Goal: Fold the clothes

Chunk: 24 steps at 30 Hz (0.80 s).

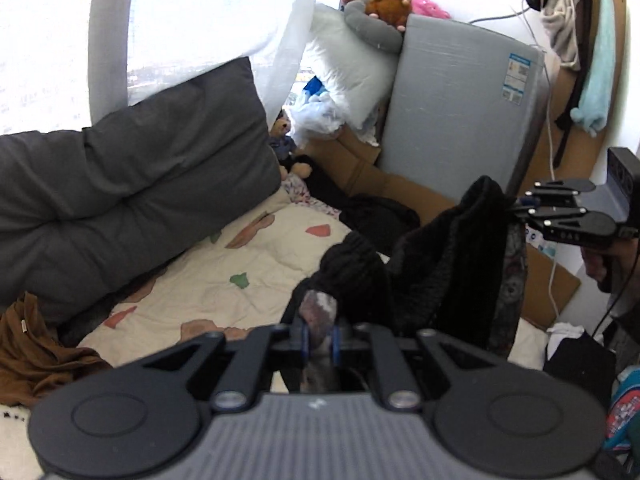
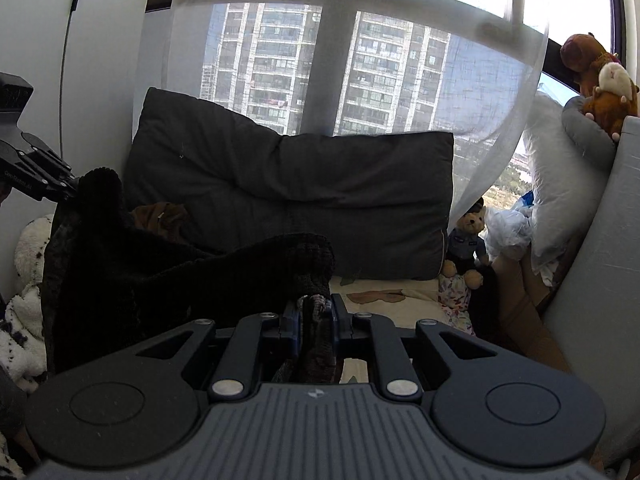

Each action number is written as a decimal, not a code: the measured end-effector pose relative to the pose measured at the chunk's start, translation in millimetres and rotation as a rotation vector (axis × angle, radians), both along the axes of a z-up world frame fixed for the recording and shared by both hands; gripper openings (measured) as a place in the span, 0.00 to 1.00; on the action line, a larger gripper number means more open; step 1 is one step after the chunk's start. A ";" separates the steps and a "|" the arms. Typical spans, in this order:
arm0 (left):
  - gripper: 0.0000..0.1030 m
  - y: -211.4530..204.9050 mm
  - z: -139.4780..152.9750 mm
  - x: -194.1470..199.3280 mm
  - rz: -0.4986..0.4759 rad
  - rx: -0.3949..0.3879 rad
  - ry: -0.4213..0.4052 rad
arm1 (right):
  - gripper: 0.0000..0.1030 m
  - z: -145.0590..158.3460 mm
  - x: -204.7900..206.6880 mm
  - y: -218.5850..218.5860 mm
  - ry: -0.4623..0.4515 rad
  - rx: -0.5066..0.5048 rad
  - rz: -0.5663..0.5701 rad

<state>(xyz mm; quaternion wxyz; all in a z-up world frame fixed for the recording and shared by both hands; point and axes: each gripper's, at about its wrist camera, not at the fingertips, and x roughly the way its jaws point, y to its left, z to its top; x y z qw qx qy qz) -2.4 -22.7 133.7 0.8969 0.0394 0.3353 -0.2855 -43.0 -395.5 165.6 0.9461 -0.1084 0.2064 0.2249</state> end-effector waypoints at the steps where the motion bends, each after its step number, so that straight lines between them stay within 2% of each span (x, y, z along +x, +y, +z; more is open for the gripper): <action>1: 0.10 -0.2 -3.1 6.3 0.001 0.003 0.010 | 0.15 -5.0 8.7 0.6 0.011 -0.002 -0.001; 7: 0.10 2.4 -34.7 54.3 0.018 0.015 0.053 | 0.15 -30.4 52.6 2.1 0.077 -0.012 0.005; 12: 0.10 5.3 -74.7 103.1 0.019 0.031 0.100 | 0.15 -61.0 99.3 3.4 0.131 -0.027 0.003; 24: 0.10 22.7 -179.0 217.0 0.112 0.052 0.180 | 0.15 -159.0 231.9 30.1 0.248 -0.034 -0.006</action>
